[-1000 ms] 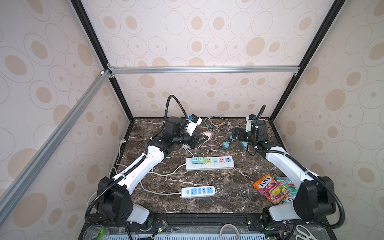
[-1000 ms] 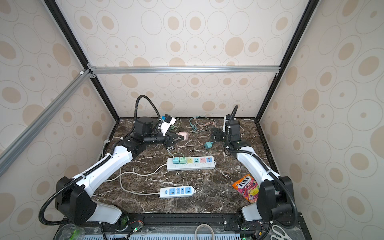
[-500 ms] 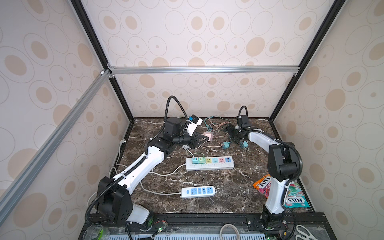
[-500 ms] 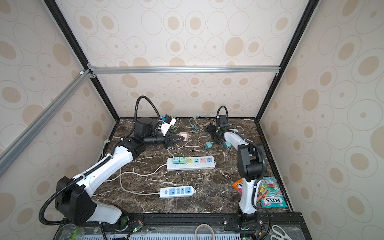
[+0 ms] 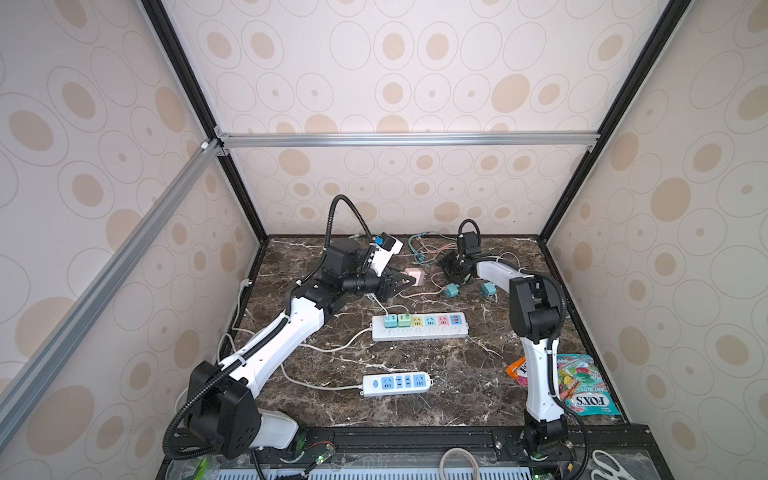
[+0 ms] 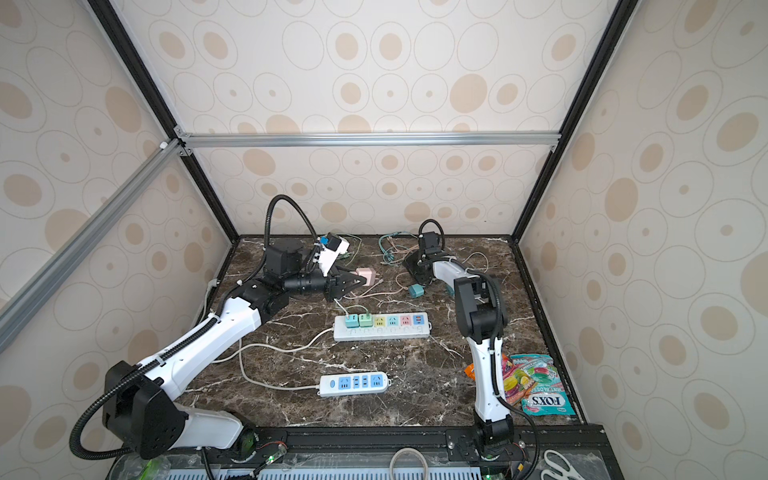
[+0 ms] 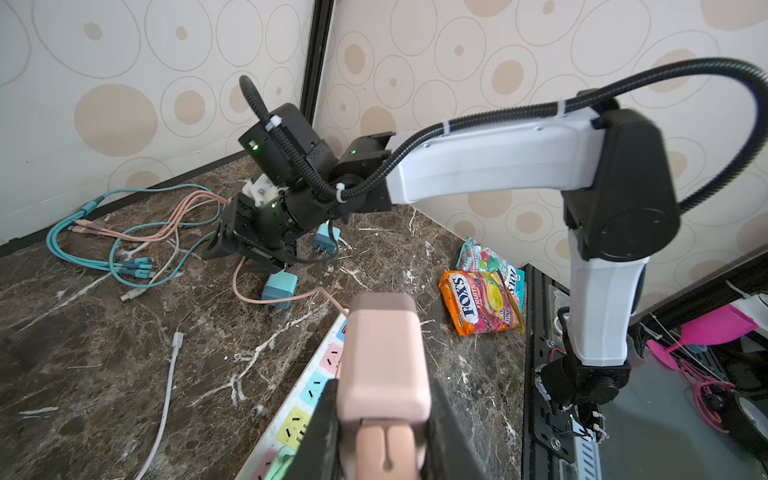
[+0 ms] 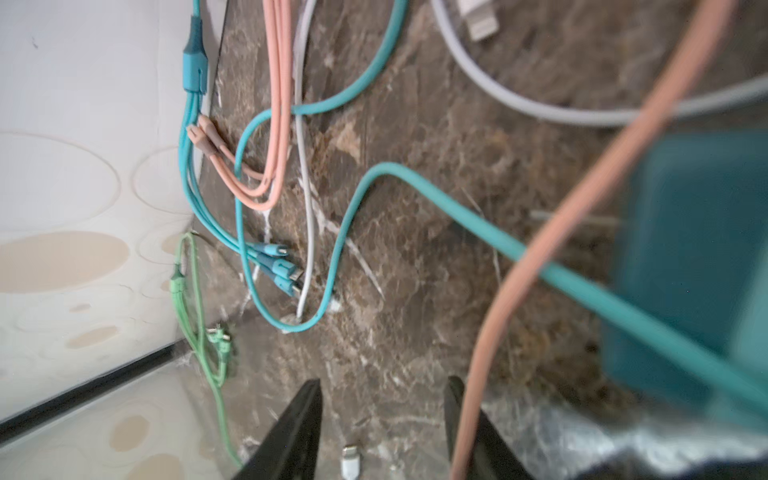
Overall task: Insert the plug
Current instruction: 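Withdraw the right gripper toward the cable pile while left holds the pink charger, then raise the pink charger with the left gripper while right gripper moves over teal chargers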
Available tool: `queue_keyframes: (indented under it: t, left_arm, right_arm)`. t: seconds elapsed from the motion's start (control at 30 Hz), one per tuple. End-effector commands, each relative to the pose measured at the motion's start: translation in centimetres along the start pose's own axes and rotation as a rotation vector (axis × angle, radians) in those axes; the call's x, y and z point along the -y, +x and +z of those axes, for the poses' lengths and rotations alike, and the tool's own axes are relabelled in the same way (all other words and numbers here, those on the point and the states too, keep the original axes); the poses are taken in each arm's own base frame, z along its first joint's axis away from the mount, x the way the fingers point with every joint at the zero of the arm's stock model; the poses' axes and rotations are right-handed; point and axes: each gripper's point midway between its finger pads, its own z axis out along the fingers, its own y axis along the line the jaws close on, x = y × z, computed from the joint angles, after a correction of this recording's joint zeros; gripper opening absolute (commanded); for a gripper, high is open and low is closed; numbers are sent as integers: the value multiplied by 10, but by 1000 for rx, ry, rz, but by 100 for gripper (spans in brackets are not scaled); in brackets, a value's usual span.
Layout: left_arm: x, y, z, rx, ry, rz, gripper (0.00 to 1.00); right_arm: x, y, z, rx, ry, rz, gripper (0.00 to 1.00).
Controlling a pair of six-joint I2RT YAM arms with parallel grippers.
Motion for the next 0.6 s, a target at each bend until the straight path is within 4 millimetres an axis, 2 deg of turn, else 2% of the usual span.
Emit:
queue_keyframes:
  t: [0.0, 0.07, 0.13, 0.23, 0.33, 0.47, 0.57]
  left_arm:
    - [10, -11, -14, 30, -6, 48, 0]
    - [11, -7, -17, 25, -11, 56, 0]
    - [14, -3, -19, 22, -7, 63, 0]
    - [16, -2, -20, 22, -1, 69, 0]
    - [18, -8, -21, 46, 8, 75, 0]
    - [21, -19, -22, 87, 21, 68, 0]
    - [19, -29, -23, 115, 2, 64, 0]
  right_arm:
    - [-25, -29, -27, 141, -8, -61, 25]
    - [-49, -50, -65, 266, -28, -136, 8]
    - [-69, -65, -104, 372, -47, -202, 0]
    - [-99, -79, -163, 514, -98, -286, 0]
    - [-121, -86, -207, 605, -148, -350, 0]
    - [-153, -82, -254, 690, -220, -463, 0]
    - [-179, -71, -283, 750, -282, -592, 0]
